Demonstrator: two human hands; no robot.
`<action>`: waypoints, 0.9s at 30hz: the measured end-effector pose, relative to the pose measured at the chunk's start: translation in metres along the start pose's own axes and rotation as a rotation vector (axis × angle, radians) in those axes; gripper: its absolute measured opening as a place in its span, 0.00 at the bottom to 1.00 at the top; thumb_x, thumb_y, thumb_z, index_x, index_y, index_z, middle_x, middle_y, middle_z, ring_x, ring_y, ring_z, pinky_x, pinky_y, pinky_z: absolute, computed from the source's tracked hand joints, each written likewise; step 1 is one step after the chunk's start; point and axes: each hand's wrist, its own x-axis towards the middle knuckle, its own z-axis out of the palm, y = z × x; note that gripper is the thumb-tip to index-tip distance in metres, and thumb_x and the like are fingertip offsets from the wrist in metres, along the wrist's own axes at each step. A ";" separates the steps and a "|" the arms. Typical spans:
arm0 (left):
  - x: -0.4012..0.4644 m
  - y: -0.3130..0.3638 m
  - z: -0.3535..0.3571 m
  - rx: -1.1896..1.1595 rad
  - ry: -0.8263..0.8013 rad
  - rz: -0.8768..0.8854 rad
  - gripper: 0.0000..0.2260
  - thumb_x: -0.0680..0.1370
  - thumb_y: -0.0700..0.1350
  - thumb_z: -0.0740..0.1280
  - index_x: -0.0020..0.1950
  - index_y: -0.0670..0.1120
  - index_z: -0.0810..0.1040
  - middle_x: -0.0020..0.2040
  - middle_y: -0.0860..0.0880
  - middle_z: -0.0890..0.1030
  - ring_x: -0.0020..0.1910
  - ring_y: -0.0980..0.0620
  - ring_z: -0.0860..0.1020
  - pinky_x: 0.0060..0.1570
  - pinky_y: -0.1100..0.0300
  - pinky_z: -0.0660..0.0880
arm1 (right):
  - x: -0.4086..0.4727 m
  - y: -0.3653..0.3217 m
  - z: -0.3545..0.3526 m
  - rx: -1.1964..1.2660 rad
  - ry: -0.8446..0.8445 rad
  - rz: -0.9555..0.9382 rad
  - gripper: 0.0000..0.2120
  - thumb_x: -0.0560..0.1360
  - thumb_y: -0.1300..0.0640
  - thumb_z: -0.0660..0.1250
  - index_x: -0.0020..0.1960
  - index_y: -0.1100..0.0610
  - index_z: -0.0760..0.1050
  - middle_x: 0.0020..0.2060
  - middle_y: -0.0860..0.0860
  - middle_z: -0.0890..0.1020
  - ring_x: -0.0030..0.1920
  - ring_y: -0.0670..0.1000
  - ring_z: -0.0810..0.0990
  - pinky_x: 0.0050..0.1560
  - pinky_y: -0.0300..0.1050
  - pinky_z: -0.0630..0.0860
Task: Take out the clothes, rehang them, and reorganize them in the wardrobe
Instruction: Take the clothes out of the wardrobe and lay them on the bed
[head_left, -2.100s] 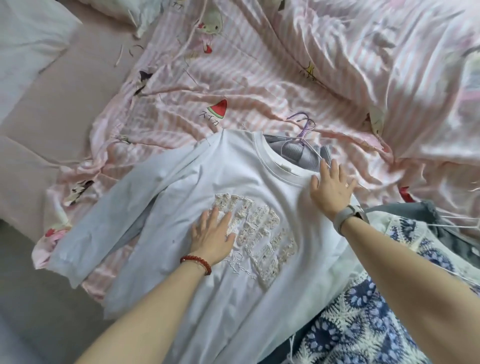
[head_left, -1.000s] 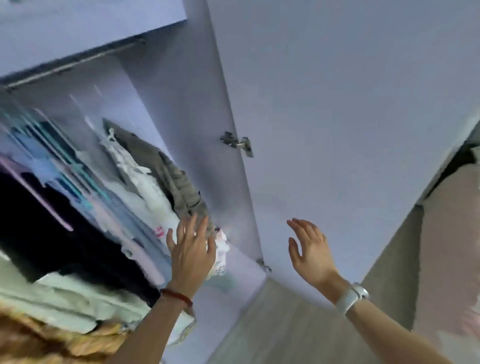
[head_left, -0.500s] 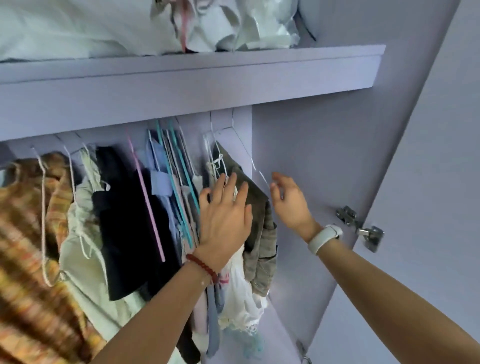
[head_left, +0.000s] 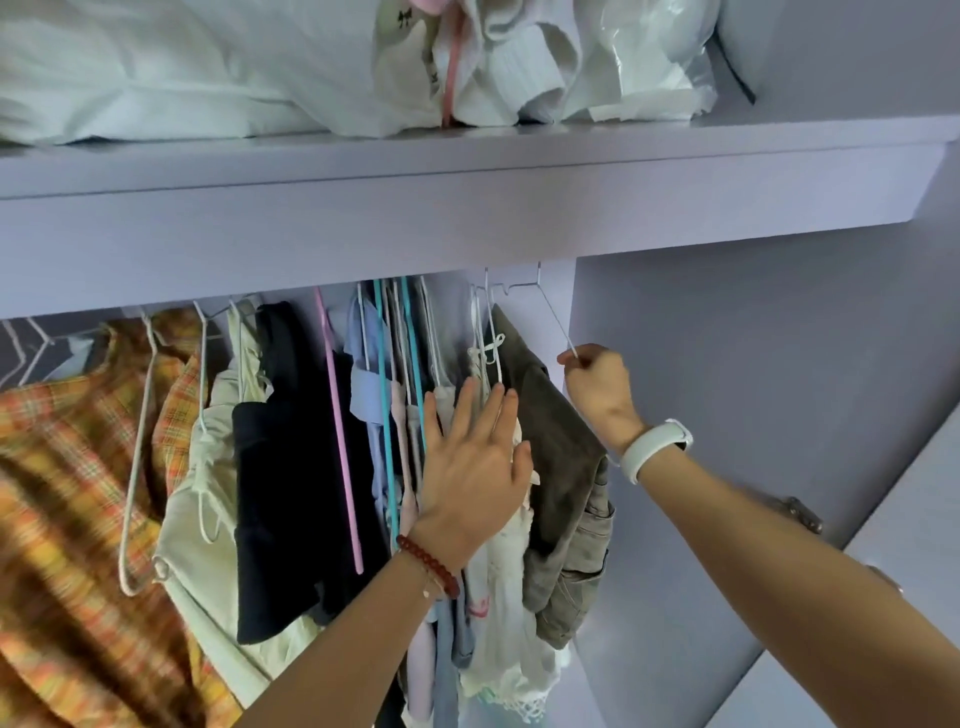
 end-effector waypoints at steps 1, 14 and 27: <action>-0.002 -0.002 0.000 -0.007 0.009 -0.004 0.26 0.78 0.54 0.46 0.75 0.47 0.57 0.74 0.51 0.62 0.75 0.47 0.52 0.68 0.44 0.34 | -0.001 0.004 0.000 -0.003 0.034 -0.029 0.10 0.76 0.64 0.58 0.50 0.60 0.78 0.43 0.50 0.76 0.44 0.50 0.74 0.49 0.41 0.71; -0.003 -0.009 0.001 -0.001 0.032 -0.017 0.24 0.80 0.52 0.49 0.76 0.51 0.51 0.75 0.45 0.58 0.74 0.47 0.52 0.70 0.46 0.40 | -0.060 0.054 -0.048 0.027 0.135 -0.053 0.18 0.76 0.54 0.61 0.29 0.53 0.63 0.23 0.47 0.66 0.27 0.48 0.64 0.31 0.44 0.64; -0.051 0.088 0.014 -0.613 -0.176 0.250 0.21 0.80 0.48 0.59 0.72 0.43 0.64 0.71 0.46 0.67 0.68 0.48 0.67 0.67 0.54 0.63 | -0.227 0.149 -0.175 -0.480 0.121 0.179 0.25 0.75 0.45 0.61 0.24 0.53 0.59 0.18 0.47 0.65 0.23 0.47 0.65 0.28 0.43 0.64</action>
